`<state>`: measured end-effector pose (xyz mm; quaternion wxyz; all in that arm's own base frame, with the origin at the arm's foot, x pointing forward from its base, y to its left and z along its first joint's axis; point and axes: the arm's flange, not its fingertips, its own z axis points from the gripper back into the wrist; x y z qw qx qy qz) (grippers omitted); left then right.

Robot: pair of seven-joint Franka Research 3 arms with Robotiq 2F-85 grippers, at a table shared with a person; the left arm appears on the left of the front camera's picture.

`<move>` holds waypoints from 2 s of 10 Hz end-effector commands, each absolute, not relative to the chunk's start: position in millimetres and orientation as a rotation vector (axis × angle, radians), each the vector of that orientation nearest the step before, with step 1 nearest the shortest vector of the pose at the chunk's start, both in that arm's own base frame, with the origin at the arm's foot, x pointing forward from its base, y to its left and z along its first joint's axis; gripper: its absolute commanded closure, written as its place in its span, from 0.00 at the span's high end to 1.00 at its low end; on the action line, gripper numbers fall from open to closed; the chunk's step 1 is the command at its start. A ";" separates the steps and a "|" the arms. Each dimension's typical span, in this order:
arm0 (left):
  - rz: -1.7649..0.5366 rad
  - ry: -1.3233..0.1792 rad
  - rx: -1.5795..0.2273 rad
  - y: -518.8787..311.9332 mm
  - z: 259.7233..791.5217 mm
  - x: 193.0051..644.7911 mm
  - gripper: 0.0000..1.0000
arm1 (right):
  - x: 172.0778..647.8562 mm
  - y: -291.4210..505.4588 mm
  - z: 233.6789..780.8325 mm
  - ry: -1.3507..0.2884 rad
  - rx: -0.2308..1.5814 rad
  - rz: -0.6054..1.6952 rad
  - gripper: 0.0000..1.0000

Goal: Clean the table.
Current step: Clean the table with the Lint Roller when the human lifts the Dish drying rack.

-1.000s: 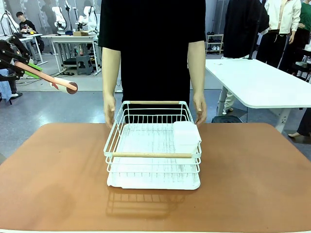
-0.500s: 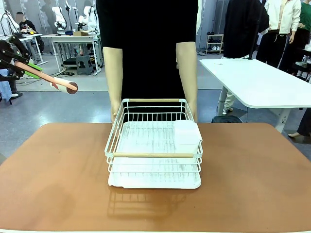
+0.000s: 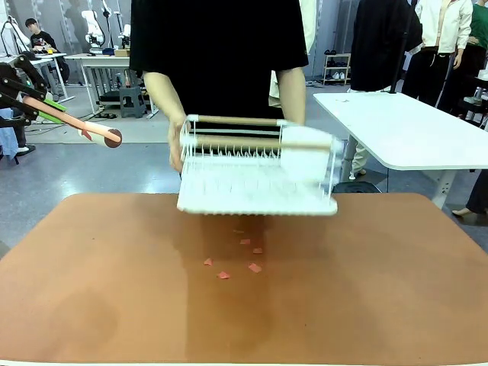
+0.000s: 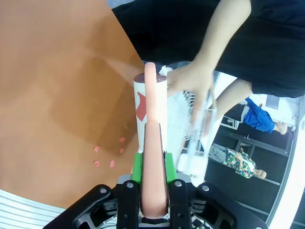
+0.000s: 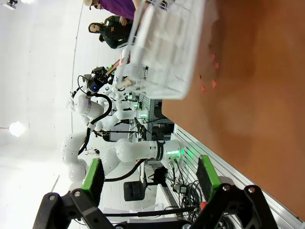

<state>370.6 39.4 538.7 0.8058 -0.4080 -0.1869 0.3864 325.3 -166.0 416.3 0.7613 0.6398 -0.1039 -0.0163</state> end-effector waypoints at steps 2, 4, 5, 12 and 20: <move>0.712 -0.342 -0.845 36.4 540.0 370.2 0.21 | 324.5 -165.8 418.7 -0.231 1.394 -0.032 1.00; 0.395 -0.173 -0.814 34.5 532.5 375.4 0.21 | 324.5 -165.8 418.7 -0.231 1.394 -0.032 1.00; 0.262 -0.097 -0.820 36.8 526.9 378.6 0.21 | 324.5 -165.8 418.7 -0.231 1.394 -0.032 1.00; -0.080 0.120 -0.823 10.8 471.1 372.9 0.21 | 324.5 -165.8 418.7 -0.231 1.394 -0.032 1.00; -0.032 -0.028 -0.733 -1.3 404.2 425.3 0.21 | 324.5 -165.8 418.7 -0.231 1.394 -0.032 1.00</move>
